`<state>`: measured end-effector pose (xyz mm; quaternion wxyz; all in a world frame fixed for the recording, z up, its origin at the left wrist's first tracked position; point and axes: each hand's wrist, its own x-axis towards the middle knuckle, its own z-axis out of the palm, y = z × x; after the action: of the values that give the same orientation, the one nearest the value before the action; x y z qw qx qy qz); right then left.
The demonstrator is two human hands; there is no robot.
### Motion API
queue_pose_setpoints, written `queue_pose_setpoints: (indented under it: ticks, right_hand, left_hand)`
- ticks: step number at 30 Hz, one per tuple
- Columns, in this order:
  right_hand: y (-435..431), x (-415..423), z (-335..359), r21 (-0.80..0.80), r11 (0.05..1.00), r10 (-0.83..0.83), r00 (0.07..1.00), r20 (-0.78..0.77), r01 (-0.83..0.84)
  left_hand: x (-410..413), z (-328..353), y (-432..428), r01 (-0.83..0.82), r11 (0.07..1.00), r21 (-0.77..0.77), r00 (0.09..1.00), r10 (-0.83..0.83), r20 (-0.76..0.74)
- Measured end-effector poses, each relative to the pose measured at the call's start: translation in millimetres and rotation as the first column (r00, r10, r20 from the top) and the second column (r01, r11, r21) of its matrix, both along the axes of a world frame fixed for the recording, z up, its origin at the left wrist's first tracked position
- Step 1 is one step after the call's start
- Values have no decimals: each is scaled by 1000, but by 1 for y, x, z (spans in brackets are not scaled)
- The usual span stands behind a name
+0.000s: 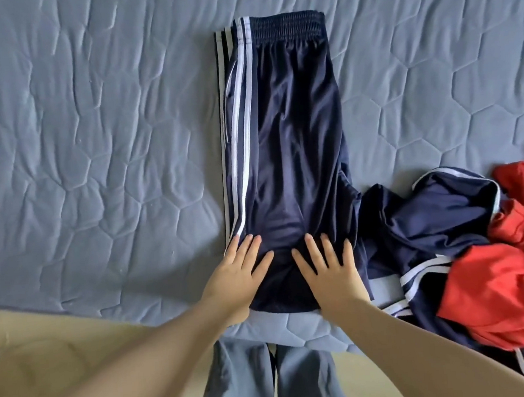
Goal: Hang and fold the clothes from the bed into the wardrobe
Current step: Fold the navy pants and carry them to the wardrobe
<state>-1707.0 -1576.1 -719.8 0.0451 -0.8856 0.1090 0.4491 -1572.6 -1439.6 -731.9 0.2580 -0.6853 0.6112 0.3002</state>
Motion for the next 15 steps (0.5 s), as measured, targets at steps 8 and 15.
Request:
queue_pose_setpoints:
  ticks: [8,15]
  right_hand:
    - [-1,0,15,173,971,-165,986,-9,164]
    - [9,-9,71,359,847,-317,914,-253,393]
  left_hand:
    - [6,18,-2,-227,973,44,938,230,-259]
    - [7,70,-9,-455,735,502,690,648,-323]
